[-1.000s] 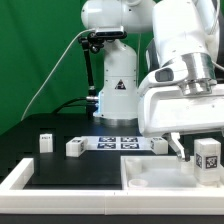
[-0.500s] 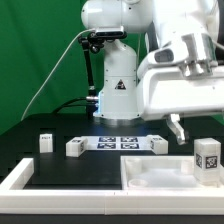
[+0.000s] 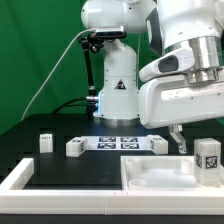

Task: Assemble one leg

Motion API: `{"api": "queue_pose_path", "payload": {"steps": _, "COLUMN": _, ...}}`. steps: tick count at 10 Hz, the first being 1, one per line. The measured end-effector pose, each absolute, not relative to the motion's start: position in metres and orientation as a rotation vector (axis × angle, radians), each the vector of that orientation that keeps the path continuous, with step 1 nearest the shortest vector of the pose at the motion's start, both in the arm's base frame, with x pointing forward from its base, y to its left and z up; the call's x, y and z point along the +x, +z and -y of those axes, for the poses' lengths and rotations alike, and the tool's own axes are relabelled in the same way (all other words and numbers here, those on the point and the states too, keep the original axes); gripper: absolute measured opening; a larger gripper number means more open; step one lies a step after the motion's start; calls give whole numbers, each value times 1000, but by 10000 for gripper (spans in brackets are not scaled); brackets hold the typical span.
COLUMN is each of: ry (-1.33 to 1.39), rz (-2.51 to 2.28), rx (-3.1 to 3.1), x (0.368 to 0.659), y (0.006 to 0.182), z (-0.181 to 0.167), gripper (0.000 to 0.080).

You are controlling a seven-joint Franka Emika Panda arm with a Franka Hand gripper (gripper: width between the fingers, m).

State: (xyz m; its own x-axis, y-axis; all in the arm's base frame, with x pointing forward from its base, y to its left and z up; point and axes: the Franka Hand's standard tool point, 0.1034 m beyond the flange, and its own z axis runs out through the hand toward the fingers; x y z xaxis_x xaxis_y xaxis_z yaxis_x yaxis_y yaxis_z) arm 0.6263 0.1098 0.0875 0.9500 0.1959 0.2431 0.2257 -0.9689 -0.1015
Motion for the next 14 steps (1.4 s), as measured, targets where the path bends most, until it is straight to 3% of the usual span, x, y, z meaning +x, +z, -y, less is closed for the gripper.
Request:
{"api": "queue_pose_path", "payload": {"steps": 2, "ry": -54, "rz": 313, "rx": -2964, "x": 627, "y": 87, "z": -112, "gripper": 649}}
{"api": "queue_pose_path", "payload": {"steps": 6, "ry": -81, "rz": 301, "rx": -2965, "x": 634, "y": 83, "z": -110, "gripper": 618}}
{"api": "queue_pose_path", "payload": {"steps": 8, "ry": -81, "rz": 301, "rx": -2965, "x": 634, "y": 82, "z": -110, "gripper": 336}}
{"api": "queue_pose_path", "payload": {"steps": 10, "ry": -81, "rz": 301, "rx": -2965, "x": 634, "y": 82, "z": -110, "gripper": 290}}
{"api": "queue_pose_path", "payload": {"steps": 14, "ry": -82, "rz": 42, "rx": -2974, "x": 634, "y": 81, "z": -112, "gripper": 291}}
